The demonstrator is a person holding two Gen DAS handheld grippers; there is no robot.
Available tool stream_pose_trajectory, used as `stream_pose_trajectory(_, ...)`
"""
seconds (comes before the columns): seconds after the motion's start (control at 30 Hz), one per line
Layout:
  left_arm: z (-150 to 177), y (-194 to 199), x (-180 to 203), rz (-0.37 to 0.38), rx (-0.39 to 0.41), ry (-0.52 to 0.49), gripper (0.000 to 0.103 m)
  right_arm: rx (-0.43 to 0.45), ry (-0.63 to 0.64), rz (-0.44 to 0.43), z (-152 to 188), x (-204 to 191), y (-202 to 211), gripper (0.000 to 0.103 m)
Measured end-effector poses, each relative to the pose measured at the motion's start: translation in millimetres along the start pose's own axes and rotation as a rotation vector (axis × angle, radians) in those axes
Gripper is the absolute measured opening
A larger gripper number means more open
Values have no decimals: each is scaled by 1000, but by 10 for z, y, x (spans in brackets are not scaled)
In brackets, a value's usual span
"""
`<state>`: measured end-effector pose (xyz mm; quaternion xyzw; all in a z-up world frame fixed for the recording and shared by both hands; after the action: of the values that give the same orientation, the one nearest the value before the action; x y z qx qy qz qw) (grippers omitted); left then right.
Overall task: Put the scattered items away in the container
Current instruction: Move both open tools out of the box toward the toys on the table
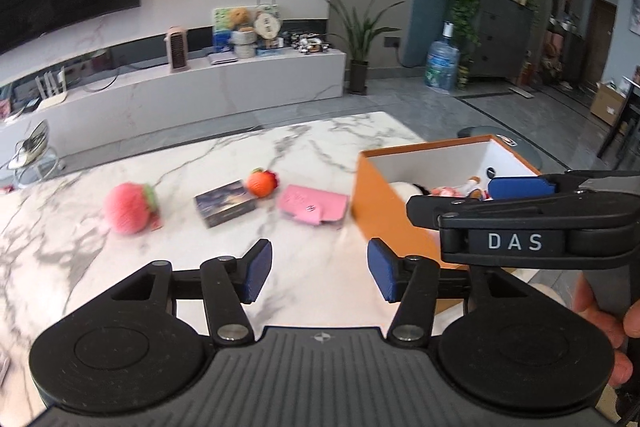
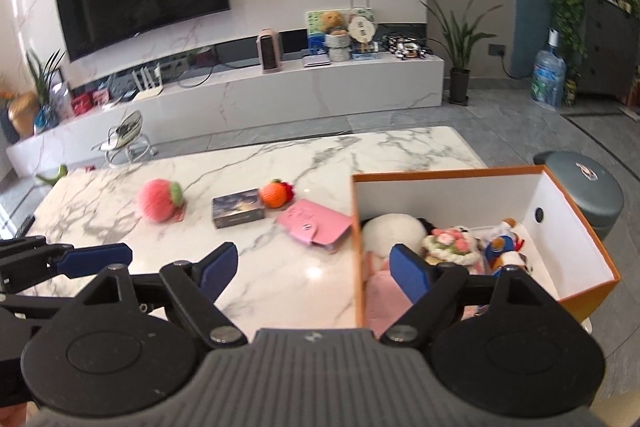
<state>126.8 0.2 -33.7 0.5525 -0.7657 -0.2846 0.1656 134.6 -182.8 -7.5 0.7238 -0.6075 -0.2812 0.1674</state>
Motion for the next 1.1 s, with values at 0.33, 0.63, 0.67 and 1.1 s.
stream_pose_trajectory(0.33,348,161,-571,-51,-11,120,72,-15,107,-5,148,-580,-51,90)
stream_pose_trajectory(0.63,667,151,-1115,-109,-58,229,72,-50,176,-23,267,-1043,-294,91)
stream_pose_trajectory(0.67,695,138,-1164,-116,-65,238,72,-55,181,-24,277,-1079,-328,91)
stream_pose_trajectory(1.1,860,-294,-1638,-147,-129,343,72,-157,194,27,358,-1147,-1049,91)
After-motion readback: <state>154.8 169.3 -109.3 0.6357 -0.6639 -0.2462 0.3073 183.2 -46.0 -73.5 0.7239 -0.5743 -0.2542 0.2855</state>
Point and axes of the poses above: each gripper's, at about its wrist camera, not at the fingertips, and y roughly against the way its jaws point, x to its right, z to its underside, the point moved 7 cm from there along -y, roughly the way its jaws point, and after that the axes turned 9 degrees about -y, right-handed, at the moved point
